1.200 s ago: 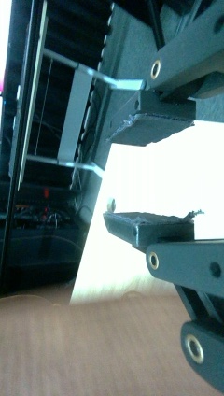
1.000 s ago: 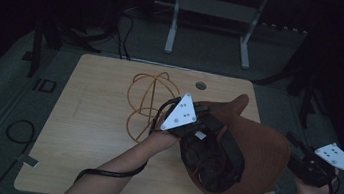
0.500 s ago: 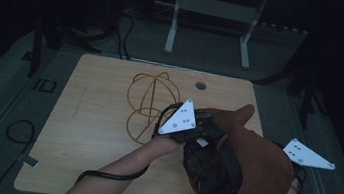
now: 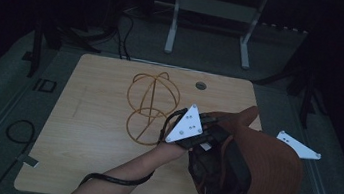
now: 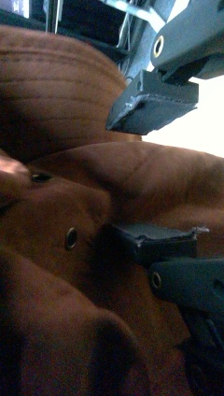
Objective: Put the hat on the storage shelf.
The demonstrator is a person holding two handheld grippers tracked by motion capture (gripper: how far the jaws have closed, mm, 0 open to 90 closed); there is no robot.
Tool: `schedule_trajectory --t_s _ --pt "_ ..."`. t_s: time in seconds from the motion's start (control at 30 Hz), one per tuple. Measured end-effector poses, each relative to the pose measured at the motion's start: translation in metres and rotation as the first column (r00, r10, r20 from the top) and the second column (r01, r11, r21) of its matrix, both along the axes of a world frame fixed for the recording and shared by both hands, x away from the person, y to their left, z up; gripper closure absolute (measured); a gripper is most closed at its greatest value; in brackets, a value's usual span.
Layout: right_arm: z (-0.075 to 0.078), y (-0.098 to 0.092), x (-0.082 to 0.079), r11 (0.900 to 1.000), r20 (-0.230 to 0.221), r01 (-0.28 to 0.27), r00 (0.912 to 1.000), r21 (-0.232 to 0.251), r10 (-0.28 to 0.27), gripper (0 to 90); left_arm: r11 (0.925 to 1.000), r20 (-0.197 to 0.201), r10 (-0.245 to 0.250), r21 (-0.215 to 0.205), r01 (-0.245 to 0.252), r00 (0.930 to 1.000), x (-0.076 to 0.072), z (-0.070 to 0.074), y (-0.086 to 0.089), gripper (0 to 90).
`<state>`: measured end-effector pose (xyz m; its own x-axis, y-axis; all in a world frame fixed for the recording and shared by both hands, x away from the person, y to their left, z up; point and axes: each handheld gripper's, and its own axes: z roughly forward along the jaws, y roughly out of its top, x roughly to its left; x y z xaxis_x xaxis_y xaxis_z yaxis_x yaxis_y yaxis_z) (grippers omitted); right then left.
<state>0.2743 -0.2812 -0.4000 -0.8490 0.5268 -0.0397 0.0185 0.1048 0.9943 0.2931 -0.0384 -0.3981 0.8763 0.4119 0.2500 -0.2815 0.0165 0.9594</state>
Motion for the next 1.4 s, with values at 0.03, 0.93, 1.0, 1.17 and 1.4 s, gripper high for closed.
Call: schedule_trajectory --t_s 0.03,0.93,1.0,1.17,1.4 --pt "0.001 0.000 0.000 1.000 -0.001 -0.007 1.0000 0.010 0.007 44.0 1.0000 0.011 0.007 0.004 -0.007 0.9999 -0.001 -0.001 -0.001 85.9" --pt "0.006 -0.011 0.001 0.995 -0.053 0.096 0.9941 0.022 -0.094 85.7 0.9916 -0.082 0.092 0.098 -0.084 0.9923 0.006 0.002 0.019 39.0" --pt "0.008 -0.012 0.000 0.993 -0.042 0.117 0.9924 0.018 -0.116 85.7 0.9916 -0.093 0.095 0.097 -0.086 0.9912 0.006 0.002 0.023 37.8" --pt "0.014 -0.015 0.005 0.987 -0.023 0.161 0.9868 0.021 -0.160 85.7 0.9886 -0.128 0.117 0.109 -0.103 0.9848 0.000 0.004 0.040 28.7" --pt "0.020 -0.015 0.017 0.974 -0.010 0.228 0.9736 0.015 -0.228 85.7 0.9787 -0.154 0.153 0.161 -0.128 0.9763 -0.015 -0.002 0.065 16.8"
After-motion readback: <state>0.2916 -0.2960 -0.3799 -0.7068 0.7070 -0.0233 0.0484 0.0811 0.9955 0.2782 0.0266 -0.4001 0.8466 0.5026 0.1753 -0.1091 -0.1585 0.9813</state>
